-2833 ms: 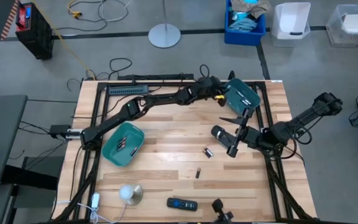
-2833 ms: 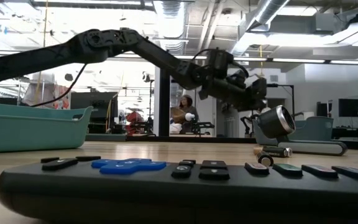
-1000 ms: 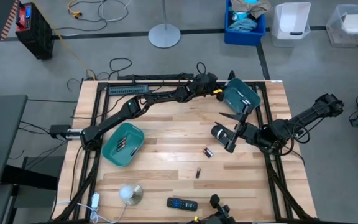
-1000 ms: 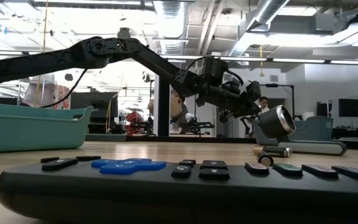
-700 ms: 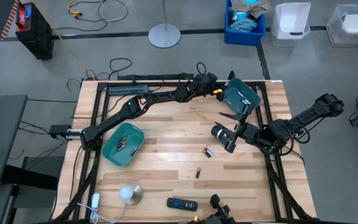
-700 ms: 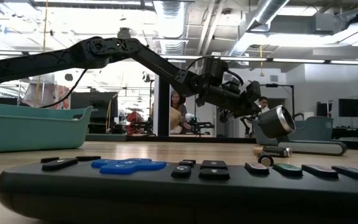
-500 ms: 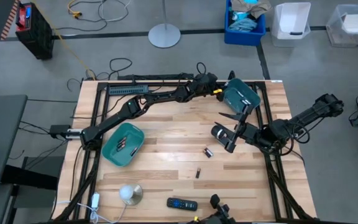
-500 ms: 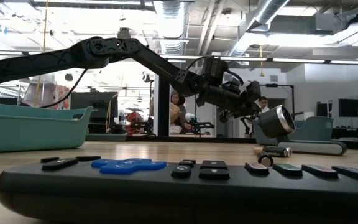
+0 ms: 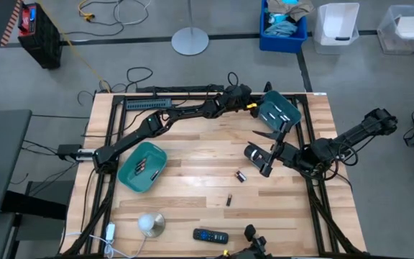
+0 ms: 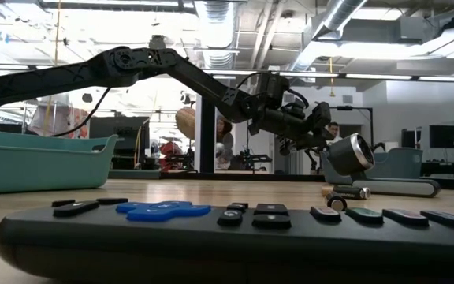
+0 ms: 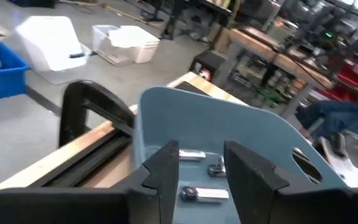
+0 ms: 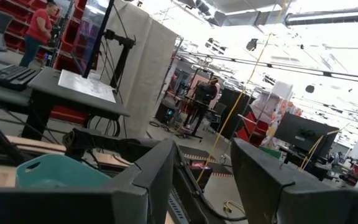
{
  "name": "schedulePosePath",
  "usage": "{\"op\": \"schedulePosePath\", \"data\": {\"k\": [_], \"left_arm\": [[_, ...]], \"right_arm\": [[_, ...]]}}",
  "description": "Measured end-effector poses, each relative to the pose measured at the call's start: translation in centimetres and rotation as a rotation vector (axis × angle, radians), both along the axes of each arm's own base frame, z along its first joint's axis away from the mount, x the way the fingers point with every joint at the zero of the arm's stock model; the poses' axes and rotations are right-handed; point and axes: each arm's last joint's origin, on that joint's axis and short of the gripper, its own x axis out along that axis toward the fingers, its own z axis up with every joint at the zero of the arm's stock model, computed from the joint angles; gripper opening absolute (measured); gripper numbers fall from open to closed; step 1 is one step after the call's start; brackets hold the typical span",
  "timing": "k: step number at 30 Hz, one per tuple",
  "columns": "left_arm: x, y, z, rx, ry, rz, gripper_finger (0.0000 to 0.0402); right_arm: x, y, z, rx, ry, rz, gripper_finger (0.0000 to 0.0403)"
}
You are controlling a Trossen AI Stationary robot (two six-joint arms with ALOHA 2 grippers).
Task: Sort batteries
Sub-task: Put the black battery into the green bin
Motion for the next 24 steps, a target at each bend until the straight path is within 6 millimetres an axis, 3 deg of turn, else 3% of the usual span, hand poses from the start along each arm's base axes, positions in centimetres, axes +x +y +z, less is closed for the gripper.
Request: {"op": "schedulePosePath", "data": {"k": [2, 6, 12, 15, 21, 24], "left_arm": [[0.0, -0.1, 0.7, 0.023, 0.001, -0.047, 0.0123], [-0.3, -0.9, 4.0, 0.093, -0.008, -0.095, 0.0113], [0.0, -4.6, 7.4, 0.224, 0.091, -0.084, 0.0015], [-0.1, -6.2, 8.9, 0.251, 0.147, -0.096, 0.0004], [-0.7, -10.6, 10.0, 0.322, 0.253, -0.068, 0.0001], [-2.0, -12.7, 10.3, 0.329, 0.208, -0.089, 0.0001]], "right_arm": [[0.0, 0.1, -0.1, -0.002, 0.01, 0.007, 0.0178], [-0.2, 0.7, -0.2, -0.002, 0.016, 0.034, 0.0178], [-0.6, 1.3, -0.2, -0.02, 0.037, 0.015, 0.0174], [-0.8, 1.6, -0.2, -0.021, 0.039, 0.021, 0.0168], [-1.0, 2.1, -0.2, -0.024, 0.04, 0.049, 0.0153], [-1.2, 2.5, -0.2, -0.024, 0.04, 0.067, 0.0146]]}}
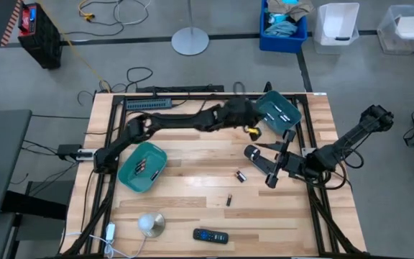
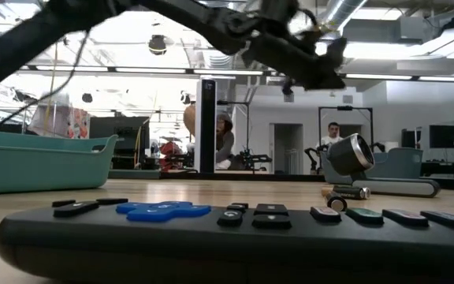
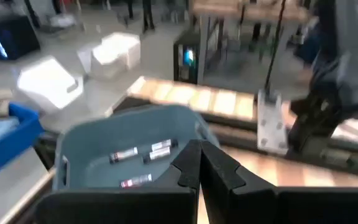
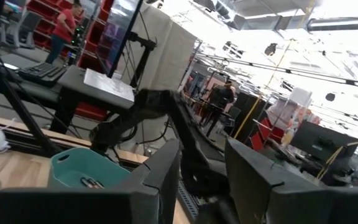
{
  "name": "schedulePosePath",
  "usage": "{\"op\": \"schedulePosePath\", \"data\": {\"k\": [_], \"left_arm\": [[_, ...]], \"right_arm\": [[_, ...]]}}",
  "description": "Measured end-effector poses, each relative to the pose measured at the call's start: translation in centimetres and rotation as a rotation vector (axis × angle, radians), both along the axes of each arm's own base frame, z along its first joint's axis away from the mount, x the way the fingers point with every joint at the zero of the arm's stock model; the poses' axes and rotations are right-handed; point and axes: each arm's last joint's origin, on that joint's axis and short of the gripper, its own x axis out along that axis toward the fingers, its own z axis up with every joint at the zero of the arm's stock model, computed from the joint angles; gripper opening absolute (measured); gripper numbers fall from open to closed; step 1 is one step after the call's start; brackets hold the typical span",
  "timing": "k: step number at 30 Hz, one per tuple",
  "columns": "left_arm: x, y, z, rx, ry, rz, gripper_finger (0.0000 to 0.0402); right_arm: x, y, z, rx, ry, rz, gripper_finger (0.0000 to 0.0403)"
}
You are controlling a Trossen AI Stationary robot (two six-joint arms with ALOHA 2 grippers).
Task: Sort batteries
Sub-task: Put the black battery into the green bin
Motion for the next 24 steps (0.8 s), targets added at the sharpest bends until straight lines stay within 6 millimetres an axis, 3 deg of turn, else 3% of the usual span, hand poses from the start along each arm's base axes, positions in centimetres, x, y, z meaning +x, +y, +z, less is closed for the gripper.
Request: {"op": "schedulePosePath", "data": {"k": [5, 8, 14, 19, 24], "left_arm": [[-5.2, -3.0, -0.8, -0.01, -0.099, -0.02, 0.0001], [-8.9, -5.5, -2.2, -0.014, -0.09, -0.064, 0.0], [-15.7, -9.9, -2.6, -0.017, -0.056, -0.105, 0.0], [-20.3, -13.1, -2.1, -0.012, -0.07, -0.157, 0.0], [-24.4, -14.7, -1.6, -0.008, -0.11, -0.209, 0.0]], "right_arm": [[-0.3, 0.5, 0.1, 0.006, -0.008, 0.027, 0.0136], [-0.3, 0.6, 0.0, 0.009, -0.003, 0.035, 0.0133], [0.3, -0.2, -0.6, 0.088, 0.014, 0.014, 0.0132], [1.6, -1.1, -2.1, 0.21, 0.07, 0.053, 0.0132], [4.2, -0.3, -3.0, 0.221, 0.171, 0.06, 0.0133]]}}
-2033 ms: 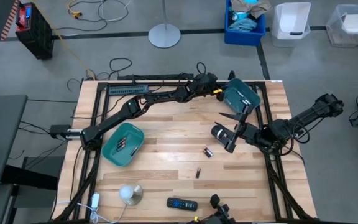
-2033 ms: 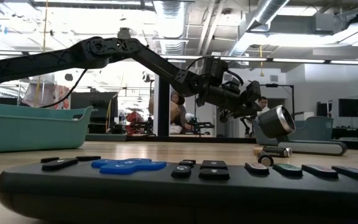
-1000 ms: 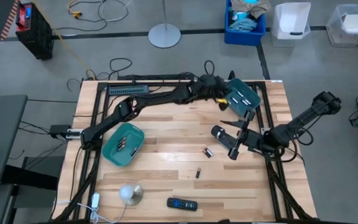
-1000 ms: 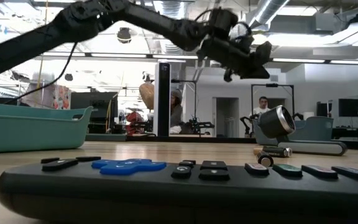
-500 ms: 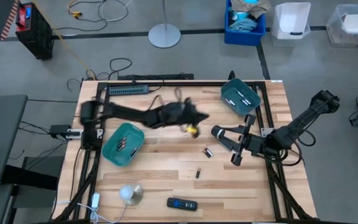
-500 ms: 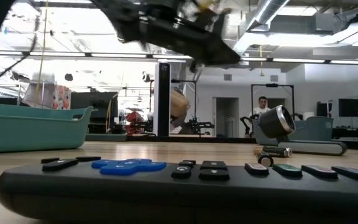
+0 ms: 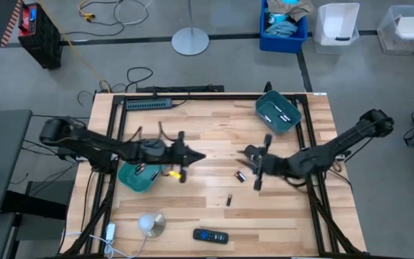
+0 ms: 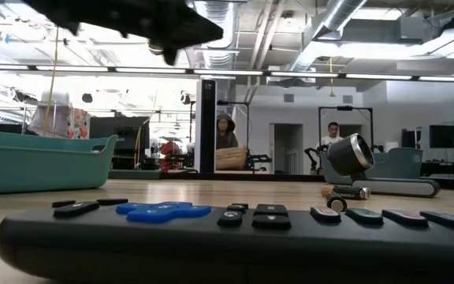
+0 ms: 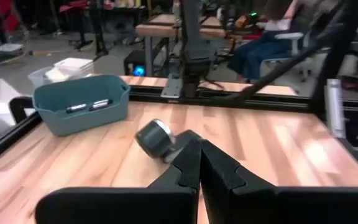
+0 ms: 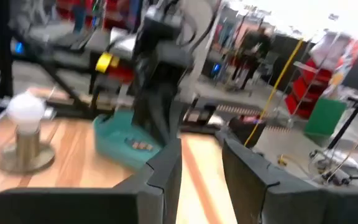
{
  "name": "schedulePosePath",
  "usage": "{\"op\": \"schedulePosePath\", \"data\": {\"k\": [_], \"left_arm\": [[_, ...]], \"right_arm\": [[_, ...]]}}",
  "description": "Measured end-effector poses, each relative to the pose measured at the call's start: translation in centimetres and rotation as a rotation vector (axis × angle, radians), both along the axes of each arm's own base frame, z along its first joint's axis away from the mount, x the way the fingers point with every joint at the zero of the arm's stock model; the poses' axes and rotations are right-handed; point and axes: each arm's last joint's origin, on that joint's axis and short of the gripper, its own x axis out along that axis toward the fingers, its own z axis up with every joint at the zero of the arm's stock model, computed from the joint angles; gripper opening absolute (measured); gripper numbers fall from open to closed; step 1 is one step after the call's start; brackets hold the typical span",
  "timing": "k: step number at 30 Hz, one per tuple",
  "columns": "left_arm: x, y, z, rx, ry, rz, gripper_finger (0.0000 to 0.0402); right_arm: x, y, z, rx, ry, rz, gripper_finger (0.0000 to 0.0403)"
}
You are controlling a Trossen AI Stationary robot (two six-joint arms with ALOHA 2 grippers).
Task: Sort batteries
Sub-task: Put the black battery into the green bin
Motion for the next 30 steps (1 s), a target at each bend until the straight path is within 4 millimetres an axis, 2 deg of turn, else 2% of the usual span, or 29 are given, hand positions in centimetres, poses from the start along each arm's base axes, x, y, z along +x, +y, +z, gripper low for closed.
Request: {"op": "schedulePosePath", "data": {"k": [5, 9, 18, 22, 30], "left_arm": [[-3.5, -0.2, 0.8, 0.032, -0.062, -0.026, 0.0], [-5.5, 0.1, 1.5, 0.038, -0.082, -0.026, 0.0], [-7.6, 0.4, 2.4, 0.032, -0.039, 0.008, 0.0], [-7.6, 0.4, 2.4, 0.022, -0.039, 0.013, 0.0], [-7.6, 0.4, 2.2, 0.006, -0.019, 0.015, 0.0]], "right_arm": [[3.3, 1.8, -1.8, -0.005, 0.228, 0.017, 0.0154], [5.9, 2.9, -3.6, 0.039, 0.414, 0.053, 0.0177], [10.2, 5.2, -7.9, 0.083, 0.817, 0.219, 0.0199], [11.1, 6.0, -9.7, 0.045, 0.96, 0.231, 0.0199], [10.7, 7.0, -11.9, 0.009, 1.151, 0.264, 0.0199]]}}
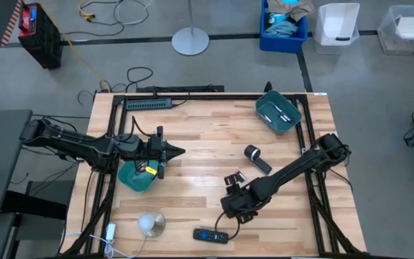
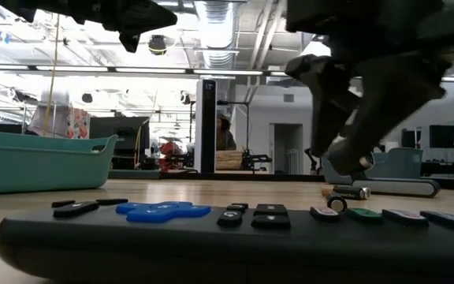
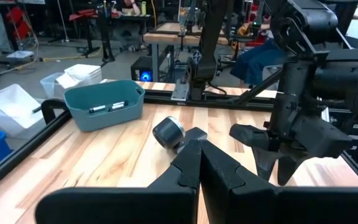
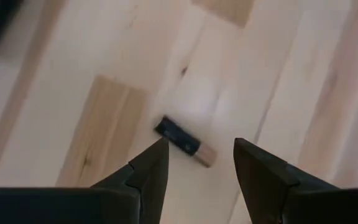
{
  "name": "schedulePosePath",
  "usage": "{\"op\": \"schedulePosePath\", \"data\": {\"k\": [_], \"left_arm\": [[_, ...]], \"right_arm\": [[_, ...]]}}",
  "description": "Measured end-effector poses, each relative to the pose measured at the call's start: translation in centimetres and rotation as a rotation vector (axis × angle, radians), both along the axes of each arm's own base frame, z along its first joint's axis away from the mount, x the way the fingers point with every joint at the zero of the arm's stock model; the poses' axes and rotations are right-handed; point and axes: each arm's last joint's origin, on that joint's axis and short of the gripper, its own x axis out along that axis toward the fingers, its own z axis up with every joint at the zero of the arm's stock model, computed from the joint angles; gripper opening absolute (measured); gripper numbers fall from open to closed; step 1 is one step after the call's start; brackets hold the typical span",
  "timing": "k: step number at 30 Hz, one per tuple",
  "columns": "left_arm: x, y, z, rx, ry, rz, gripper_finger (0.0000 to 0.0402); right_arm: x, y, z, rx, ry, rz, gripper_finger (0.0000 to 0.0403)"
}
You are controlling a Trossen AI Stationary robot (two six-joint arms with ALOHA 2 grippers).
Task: Sort batteries
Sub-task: Put the black battery into the green bin
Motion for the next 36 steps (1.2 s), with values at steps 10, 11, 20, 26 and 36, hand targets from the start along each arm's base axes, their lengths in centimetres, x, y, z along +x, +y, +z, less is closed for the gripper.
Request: {"op": "schedulePosePath", "data": {"k": [10, 11, 20, 26, 36], "left_arm": [[0.0, 0.0, 0.0, 0.0, 0.001, 0.0, 0.0], [0.0, 0.0, 0.0, -0.001, 0.002, 0.0, 0.0], [0.0, 0.0, -0.1, -0.008, 0.006, 0.002, 0.0], [0.0, 0.0, -0.3, -0.015, 0.027, 0.003, 0.0], [0.0, 0.0, -0.4, -0.019, 0.037, 0.003, 0.0]], "right_arm": [[-0.6, -1.1, -0.7, -0.084, 0.101, -0.043, 0.0199], [-0.6, -1.5, -0.7, -0.091, 0.114, -0.074, 0.0199], [-0.5, -3.6, -1.8, -0.098, 0.141, -0.155, 0.0194], [-0.9, -4.9, -3.1, -0.088, 0.145, -0.257, 0.0196], [-1.2, -5.2, -3.8, -0.128, 0.093, -0.347, 0.0197]]}}
